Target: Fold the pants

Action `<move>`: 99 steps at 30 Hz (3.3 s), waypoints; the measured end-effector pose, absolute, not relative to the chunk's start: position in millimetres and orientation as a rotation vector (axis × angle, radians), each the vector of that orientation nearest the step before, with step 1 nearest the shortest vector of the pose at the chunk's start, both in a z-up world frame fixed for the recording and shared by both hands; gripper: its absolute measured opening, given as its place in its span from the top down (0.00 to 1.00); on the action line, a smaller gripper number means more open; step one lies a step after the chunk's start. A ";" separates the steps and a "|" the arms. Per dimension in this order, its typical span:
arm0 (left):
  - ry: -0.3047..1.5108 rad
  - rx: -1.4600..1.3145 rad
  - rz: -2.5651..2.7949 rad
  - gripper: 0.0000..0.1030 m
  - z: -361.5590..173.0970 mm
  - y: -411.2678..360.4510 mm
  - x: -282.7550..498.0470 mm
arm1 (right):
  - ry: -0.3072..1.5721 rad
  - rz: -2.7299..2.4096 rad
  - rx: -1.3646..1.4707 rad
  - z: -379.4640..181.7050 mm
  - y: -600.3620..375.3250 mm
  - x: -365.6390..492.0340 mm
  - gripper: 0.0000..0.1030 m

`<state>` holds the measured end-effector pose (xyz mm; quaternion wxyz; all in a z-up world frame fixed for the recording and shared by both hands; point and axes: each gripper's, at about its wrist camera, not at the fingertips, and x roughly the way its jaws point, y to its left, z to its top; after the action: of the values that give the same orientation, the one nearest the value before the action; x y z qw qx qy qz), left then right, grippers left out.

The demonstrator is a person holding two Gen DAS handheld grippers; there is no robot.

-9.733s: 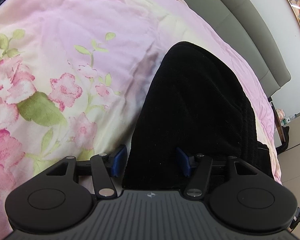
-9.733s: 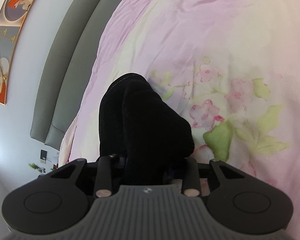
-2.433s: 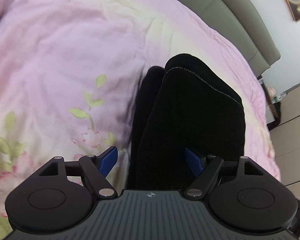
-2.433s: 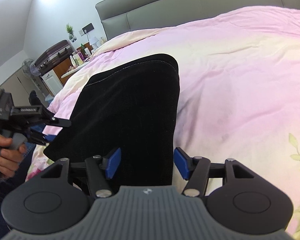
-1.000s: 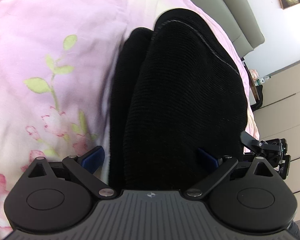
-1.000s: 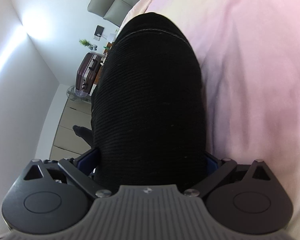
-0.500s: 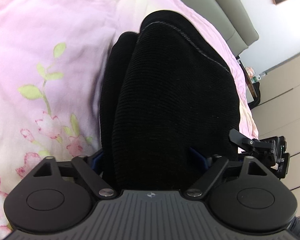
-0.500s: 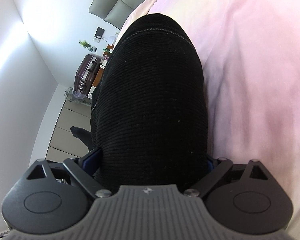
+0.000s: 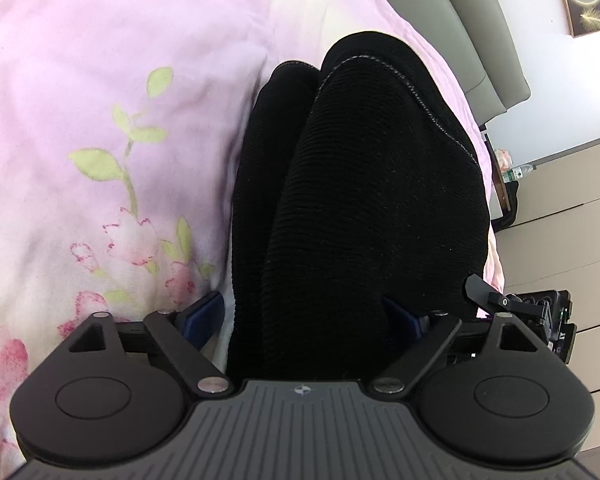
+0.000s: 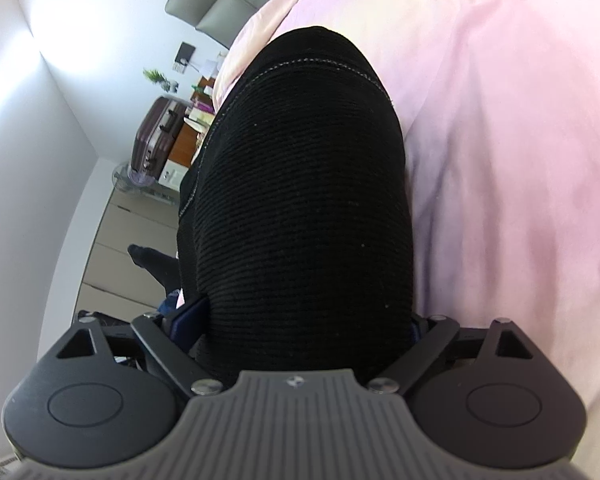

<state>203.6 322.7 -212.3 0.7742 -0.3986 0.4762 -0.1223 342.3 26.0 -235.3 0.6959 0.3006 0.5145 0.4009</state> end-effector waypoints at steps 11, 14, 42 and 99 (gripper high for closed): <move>1.049 -0.869 -0.313 0.00 -218.9 323.9 215.0 | 1.145 0.898 0.726 -254.5 24.2 347.9 0.07; 1.044 -0.866 -0.326 0.00 -219.6 325.2 213.4 | 1.148 0.906 0.730 -256.7 28.2 351.2 0.06; 0.950 -0.774 -0.588 0.32 -117.5 249.3 161.3 | 1.041 0.893 0.827 -164.2 -78.1 277.0 0.31; 1.177 -0.228 -0.627 0.20 -160.7 -104.5 335.8 | 0.881 0.076 0.734 -218.9 -488.7 244.2 0.20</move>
<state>335.8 -104.5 -160.7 0.7797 -0.1056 0.5448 -0.2899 244.2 -488.7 -218.9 0.8395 0.3470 0.4166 0.0361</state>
